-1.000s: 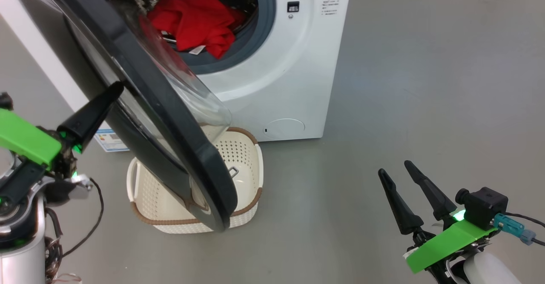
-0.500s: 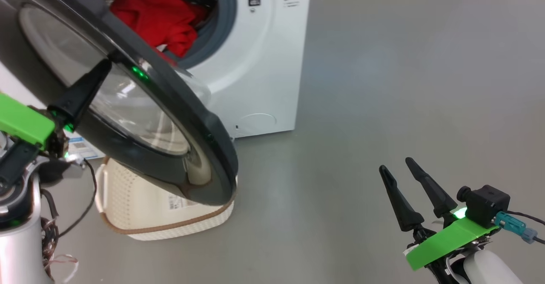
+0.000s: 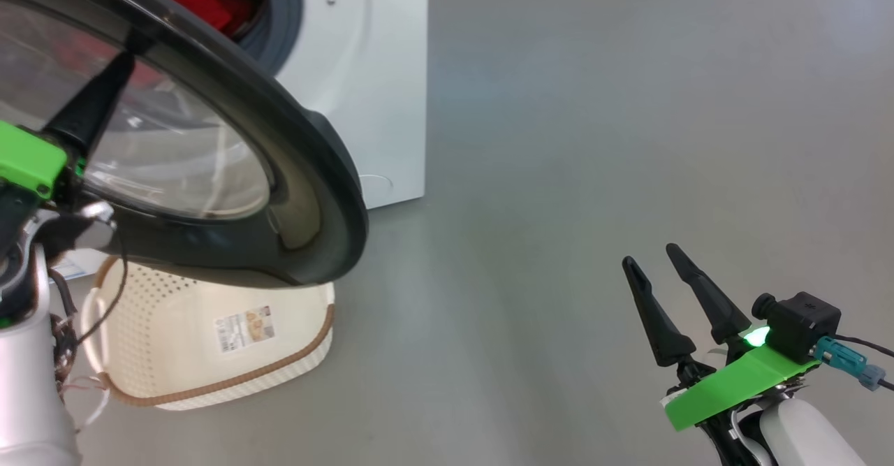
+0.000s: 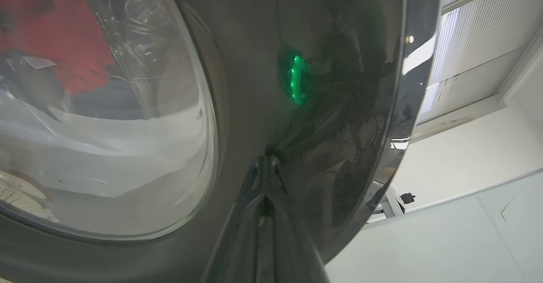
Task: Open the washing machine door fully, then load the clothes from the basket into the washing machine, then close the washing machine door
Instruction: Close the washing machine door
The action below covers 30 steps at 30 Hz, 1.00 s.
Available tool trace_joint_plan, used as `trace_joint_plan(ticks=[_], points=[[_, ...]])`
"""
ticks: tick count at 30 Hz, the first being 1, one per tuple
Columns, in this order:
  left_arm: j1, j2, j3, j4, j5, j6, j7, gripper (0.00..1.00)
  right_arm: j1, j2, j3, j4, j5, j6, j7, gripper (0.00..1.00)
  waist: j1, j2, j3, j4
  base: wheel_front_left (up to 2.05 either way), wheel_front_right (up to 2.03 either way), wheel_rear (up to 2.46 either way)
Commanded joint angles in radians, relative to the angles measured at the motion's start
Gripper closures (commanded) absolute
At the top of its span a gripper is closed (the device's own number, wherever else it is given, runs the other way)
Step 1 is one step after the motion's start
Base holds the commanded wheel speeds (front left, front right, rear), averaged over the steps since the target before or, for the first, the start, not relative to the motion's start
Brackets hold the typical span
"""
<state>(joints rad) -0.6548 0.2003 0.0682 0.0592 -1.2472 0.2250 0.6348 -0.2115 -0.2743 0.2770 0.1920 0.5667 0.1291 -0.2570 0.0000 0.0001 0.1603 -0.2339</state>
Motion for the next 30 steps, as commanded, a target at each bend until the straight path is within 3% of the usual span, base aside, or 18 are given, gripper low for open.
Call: trace_joint_plan(ticks=[1,20,30], points=[[-0.06,0.047,0.029,-0.001,0.023,-0.015,-0.02,1.0,-0.024,0.002,0.014,-0.029,-0.005,0.002,-0.005,0.0,0.0,-0.0001,0.02,-0.033,0.0,0.0,0.0],[-0.204,0.089,0.058,0.208,0.101,-0.071,-0.163,1.0,-0.032,0.03,0.005,-0.037,-0.01,0.002,-0.005,0.0,0.0,-0.0001,0.061,-0.134,0.0,0.0,0.0],[-0.235,0.096,0.063,0.283,0.106,-0.11,-0.197,1.0,-0.03,0.036,0.007,-0.031,-0.01,0.002,-0.005,0.0,0.0,-0.0001,0.057,-0.152,0.0,0.0,0.0]])
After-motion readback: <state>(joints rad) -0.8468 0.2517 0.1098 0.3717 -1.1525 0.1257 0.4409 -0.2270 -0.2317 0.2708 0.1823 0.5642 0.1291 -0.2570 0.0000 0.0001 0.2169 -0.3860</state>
